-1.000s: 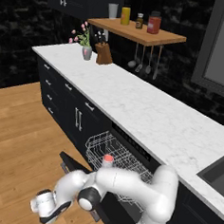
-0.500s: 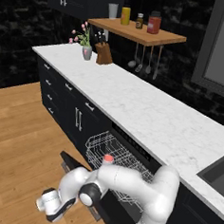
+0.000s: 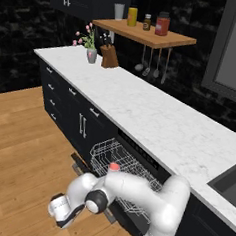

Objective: Pick up the cup and bowl from the counter, place them in the dishwasher, and close the dishwasher door.

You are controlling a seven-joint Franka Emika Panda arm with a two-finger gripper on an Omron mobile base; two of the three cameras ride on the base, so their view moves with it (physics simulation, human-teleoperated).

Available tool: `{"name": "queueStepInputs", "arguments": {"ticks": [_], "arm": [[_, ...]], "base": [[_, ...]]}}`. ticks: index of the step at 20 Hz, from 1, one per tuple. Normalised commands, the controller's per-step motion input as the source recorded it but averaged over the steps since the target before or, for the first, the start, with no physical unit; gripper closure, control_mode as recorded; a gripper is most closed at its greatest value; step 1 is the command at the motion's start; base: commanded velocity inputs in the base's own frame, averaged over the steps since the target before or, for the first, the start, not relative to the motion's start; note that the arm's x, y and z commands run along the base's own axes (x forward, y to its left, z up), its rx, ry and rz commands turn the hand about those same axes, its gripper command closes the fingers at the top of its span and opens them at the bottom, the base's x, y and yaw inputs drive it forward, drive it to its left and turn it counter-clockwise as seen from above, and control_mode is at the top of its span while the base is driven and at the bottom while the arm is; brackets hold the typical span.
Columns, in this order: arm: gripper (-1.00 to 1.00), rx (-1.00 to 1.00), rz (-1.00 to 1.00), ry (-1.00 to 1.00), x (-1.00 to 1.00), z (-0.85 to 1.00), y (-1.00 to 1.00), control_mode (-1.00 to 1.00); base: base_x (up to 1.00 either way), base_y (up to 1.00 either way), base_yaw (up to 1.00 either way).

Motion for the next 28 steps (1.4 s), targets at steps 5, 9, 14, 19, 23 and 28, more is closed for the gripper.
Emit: {"name": "queueStepInputs", "arguments": {"ticks": [5,9,14,19,23,28], "arm": [[-1.00,-0.29,-0.16,-0.03,0.77,0.37,-1.00,-1.00],[-1.00,-0.24,-0.16,0.00,0.86,0.21,-1.00,-1.00],[-1.00,-0.21,-0.16,0.00,0.82,0.12,-1.00,-1.00],[-1.00,-0.18,-0.16,0.00,0.81,0.01,-1.00,-1.00],[-1.00,-0.14,-0.12,0.00,0.67,-0.03,-1.00,-1.00],[-1.00,-0.05,-0.05,0.00,0.55,-0.21,-1.00,-1.00]], "base": [[0.00,0.00,0.00],[0.00,0.00,0.00],[0.00,0.00,0.00],[0.00,0.00,0.00],[0.00,0.00,0.00],[0.00,0.00,0.00]]}}
